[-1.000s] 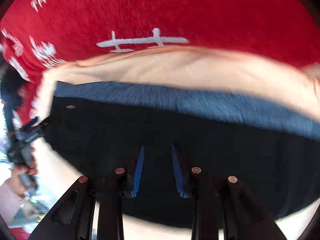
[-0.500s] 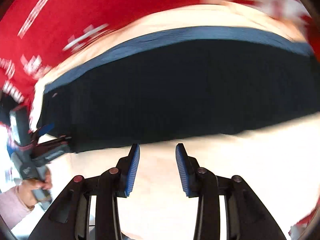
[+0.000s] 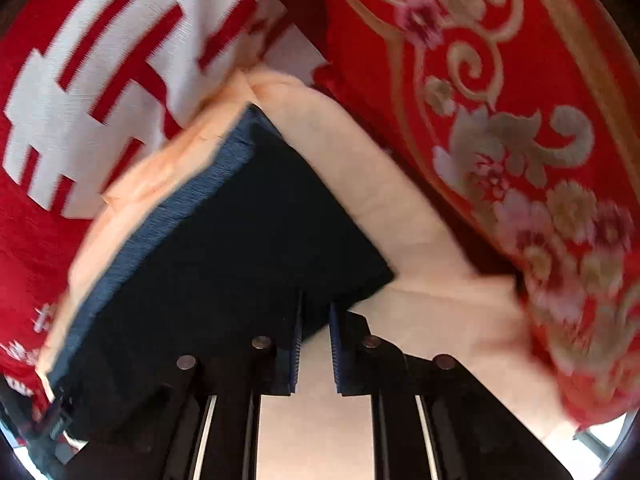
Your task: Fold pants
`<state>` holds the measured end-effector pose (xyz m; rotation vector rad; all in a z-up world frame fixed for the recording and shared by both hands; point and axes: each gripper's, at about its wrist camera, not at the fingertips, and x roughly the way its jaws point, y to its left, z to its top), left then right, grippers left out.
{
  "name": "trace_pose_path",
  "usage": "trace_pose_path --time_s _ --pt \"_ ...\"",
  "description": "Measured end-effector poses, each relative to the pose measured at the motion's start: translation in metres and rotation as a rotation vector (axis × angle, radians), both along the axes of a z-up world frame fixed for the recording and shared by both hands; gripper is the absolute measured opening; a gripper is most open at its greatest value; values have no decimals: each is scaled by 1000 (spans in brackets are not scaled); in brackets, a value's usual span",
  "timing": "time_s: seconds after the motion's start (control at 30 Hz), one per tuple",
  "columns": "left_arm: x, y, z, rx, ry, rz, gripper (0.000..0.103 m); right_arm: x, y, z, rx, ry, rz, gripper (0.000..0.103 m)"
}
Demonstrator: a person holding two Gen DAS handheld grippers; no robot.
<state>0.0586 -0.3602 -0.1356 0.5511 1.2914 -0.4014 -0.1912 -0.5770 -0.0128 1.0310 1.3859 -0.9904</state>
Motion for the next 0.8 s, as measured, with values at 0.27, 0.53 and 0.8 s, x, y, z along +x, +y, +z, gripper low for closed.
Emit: trace_pose_path --time_s 0.27,0.53,0.8 --pt "22 -28 29 -18 -92 54 103 34 -9 42 -55 -162 204 33" --pt "28 -48 12 -7 -62 134 103 104 -22 -29 24 -99 381 33" --pt "-18 -46 56 -57 -23 99 103 91 -25 13 -108 4 467 33"
